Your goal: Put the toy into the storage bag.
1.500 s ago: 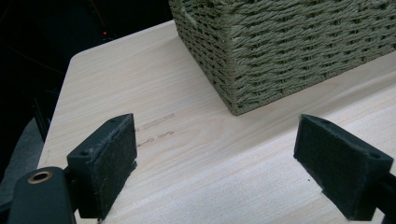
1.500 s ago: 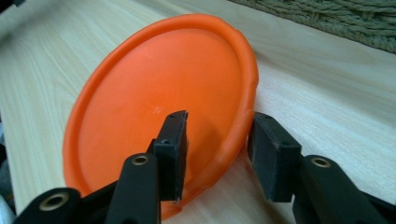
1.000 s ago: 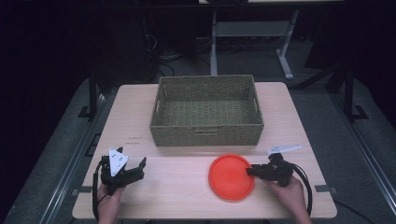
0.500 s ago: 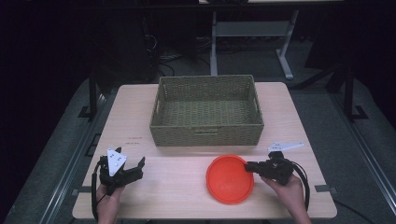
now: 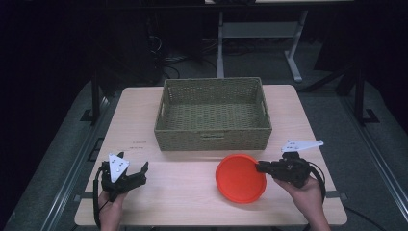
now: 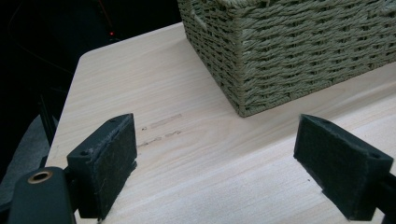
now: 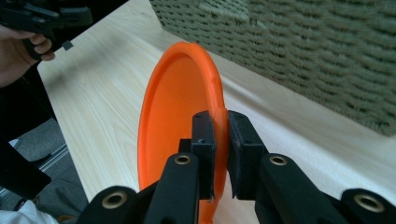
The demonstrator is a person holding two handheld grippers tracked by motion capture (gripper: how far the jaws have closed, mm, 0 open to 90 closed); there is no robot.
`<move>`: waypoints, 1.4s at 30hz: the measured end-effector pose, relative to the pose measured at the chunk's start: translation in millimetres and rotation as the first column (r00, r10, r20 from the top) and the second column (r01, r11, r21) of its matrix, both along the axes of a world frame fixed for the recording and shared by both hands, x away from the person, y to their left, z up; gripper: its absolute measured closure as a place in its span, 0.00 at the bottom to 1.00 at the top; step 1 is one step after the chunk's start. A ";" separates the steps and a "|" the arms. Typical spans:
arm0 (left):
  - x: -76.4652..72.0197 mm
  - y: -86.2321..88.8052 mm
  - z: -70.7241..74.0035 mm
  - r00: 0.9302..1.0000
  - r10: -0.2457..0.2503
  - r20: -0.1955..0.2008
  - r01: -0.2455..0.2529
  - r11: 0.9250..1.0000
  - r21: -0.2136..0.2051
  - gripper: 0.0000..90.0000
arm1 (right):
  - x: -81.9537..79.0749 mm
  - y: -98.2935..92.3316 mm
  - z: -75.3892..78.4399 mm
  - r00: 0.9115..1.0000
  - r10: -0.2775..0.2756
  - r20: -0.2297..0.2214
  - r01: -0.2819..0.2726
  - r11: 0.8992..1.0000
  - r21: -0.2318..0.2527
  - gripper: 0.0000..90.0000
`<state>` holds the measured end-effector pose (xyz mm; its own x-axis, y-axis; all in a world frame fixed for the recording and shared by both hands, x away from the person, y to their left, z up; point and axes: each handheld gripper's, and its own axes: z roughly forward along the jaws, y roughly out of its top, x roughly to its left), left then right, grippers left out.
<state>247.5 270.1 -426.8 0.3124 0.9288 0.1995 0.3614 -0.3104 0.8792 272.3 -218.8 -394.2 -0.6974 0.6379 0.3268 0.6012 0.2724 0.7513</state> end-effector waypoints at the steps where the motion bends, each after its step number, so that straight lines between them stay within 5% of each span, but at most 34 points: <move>1: -0.2 0.1 -0.1 1.000 0.002 -0.002 -0.002 1.000 -0.001 0.14 | 0.0 0.7 2.1 1.000 0.002 0.000 -0.002 1.000 -0.001 0.91; 15: -0.6 2.2 0.1 1.000 0.007 0.003 -0.007 1.000 0.002 0.14 | 8.1 8.9 37.9 0.998 0.044 0.032 -0.043 0.998 -0.051 0.91; 42: -0.4 1.8 -0.1 1.000 0.009 0.002 -0.009 1.000 0.001 0.14 | 33.4 11.2 95.0 0.997 0.065 0.043 -0.063 0.997 -0.048 0.91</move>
